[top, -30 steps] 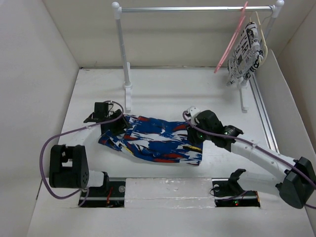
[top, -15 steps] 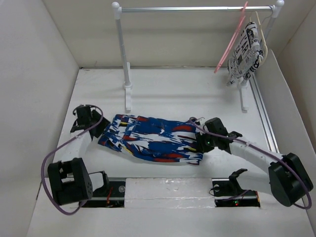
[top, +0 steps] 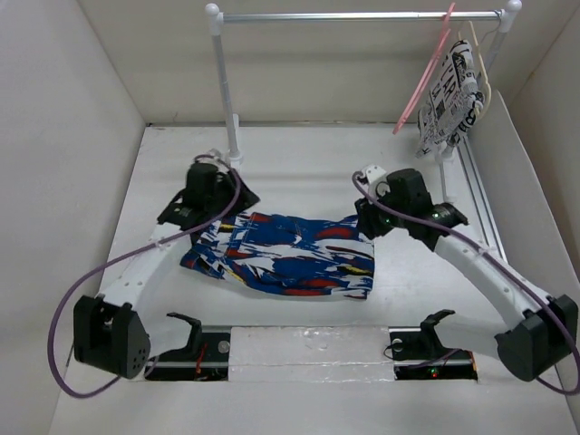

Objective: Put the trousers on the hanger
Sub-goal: Pick up the hanger from the clothesline.

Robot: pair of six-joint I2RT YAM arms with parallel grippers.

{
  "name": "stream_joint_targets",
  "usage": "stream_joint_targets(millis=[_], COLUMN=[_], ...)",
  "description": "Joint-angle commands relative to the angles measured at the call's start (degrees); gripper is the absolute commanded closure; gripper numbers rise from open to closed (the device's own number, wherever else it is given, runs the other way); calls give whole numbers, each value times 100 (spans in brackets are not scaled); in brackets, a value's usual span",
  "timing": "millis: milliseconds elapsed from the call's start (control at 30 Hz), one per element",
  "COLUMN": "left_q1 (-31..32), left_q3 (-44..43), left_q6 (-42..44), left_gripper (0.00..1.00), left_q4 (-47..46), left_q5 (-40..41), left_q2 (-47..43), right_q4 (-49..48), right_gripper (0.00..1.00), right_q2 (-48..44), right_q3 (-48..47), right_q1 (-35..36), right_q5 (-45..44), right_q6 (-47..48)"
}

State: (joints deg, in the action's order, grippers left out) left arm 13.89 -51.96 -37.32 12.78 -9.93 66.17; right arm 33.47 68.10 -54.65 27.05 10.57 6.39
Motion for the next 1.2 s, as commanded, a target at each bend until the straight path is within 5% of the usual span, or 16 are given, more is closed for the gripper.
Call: stream_joint_targets(millis=[0,67,100,200,233,333,367,400,533,733,1167], left_q1=[920,1361,1432,1432,1206,1142,1055,976,538,316,194], left_q3=[-120,-235,-226,45,229,327,353,415,774,741,538], left_q6=[76,111,102,41,136,225,330,365,296,103,-82], left_gripper=[55,57,61,63,65,65,65,65,66,66,66], left_q4=[-11,-64,-134,-468,-565,-548,-531,-522,-758,-786,-460], left_q5=[-342,-667,-746,-774,-730,-538,-466,-344,-53,597,1442], left_q2=[744,1159,1466,1696,1741,1785,1794,1803,1847,1759,1521], right_q4=[501,511,502,432,415,353,518,642,872,854,-1709], right_gripper=[51,52,60,100,100,100,94,72,35,29,32], right_q2=[-419,-446,-394,-175,139,466,581,686,1222,2066,2322], right_q3=[-817,-1526,-1809,-3001,-3825,-4314,-4595,-5111,-5819,-6083,-4521], right_q1=[-15,-68,-138,-454,-977,-1323,-1603,-1693,-2273,-2538,-2758], right_q5=[173,349,367,516,865,1131,1079,801,526,623,1729], right_q6=[117,178,204,371,380,337,328,319,153,-15,-1209])
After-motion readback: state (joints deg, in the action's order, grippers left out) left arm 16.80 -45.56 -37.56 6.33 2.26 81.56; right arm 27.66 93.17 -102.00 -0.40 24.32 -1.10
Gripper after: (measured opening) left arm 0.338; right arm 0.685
